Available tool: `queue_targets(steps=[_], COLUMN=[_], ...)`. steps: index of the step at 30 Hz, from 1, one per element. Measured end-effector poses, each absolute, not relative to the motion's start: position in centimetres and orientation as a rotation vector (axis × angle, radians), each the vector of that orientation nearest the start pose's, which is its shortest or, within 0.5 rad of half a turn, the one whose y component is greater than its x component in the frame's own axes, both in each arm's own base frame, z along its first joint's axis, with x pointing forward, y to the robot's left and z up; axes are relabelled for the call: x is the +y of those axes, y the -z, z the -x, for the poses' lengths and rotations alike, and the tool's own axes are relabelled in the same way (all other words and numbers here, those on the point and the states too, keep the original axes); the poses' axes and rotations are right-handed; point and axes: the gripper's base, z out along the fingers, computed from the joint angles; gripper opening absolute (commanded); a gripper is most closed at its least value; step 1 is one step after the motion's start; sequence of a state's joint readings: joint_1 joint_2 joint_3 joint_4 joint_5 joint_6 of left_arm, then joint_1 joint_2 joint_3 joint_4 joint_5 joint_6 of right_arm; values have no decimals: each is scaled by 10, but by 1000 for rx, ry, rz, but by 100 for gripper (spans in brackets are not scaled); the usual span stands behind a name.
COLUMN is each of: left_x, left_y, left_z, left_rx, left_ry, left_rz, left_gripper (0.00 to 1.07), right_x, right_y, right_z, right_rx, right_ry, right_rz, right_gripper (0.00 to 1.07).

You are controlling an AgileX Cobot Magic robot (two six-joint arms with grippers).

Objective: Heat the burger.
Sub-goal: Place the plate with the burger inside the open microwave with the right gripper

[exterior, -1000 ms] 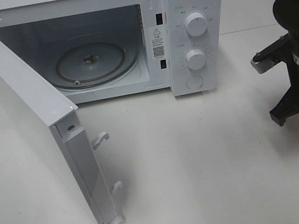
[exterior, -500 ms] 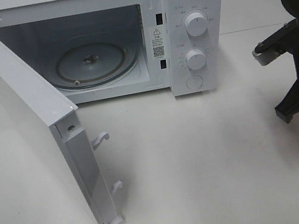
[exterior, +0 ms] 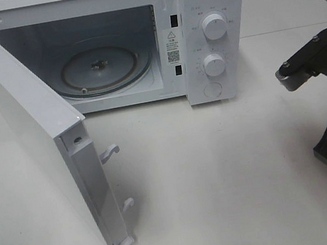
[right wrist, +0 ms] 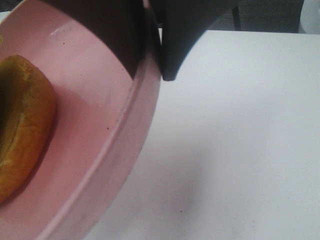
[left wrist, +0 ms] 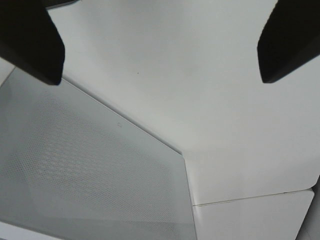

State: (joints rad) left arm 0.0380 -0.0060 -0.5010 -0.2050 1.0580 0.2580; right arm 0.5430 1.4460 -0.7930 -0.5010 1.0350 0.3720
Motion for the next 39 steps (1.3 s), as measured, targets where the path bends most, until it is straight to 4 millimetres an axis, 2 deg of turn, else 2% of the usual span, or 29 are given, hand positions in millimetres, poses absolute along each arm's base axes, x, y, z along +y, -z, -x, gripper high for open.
queue_targets(steps=[1,4,6,19,32,39], left_x=[-16,-16,-16,-16,-16,-16], left_y=[-279,-279,-279,-279,-279,-279], left_z=[6,6,6,6,6,6], left_rx=[2005,2005,2005,2005,2005,2005], left_ry=[57,57,57,57,57,57], left_rz=[-231,-231,-231,-231,-231,-231], left_gripper=[98,98,98,98,98,98], right_x=[90,92,98,122,144,147], right_y=[-209,-209,-208,-213,-212,-212], right_z=[-208,-205,-191,-160,-137,-133], right_rx=[2842,2836,2827,2758,2683,2695], right_ry=[587,587,605,648,630,612], right_rz=[668,686,760,951,1104,1113], right_gripper=[2,2,2,2,3,3])
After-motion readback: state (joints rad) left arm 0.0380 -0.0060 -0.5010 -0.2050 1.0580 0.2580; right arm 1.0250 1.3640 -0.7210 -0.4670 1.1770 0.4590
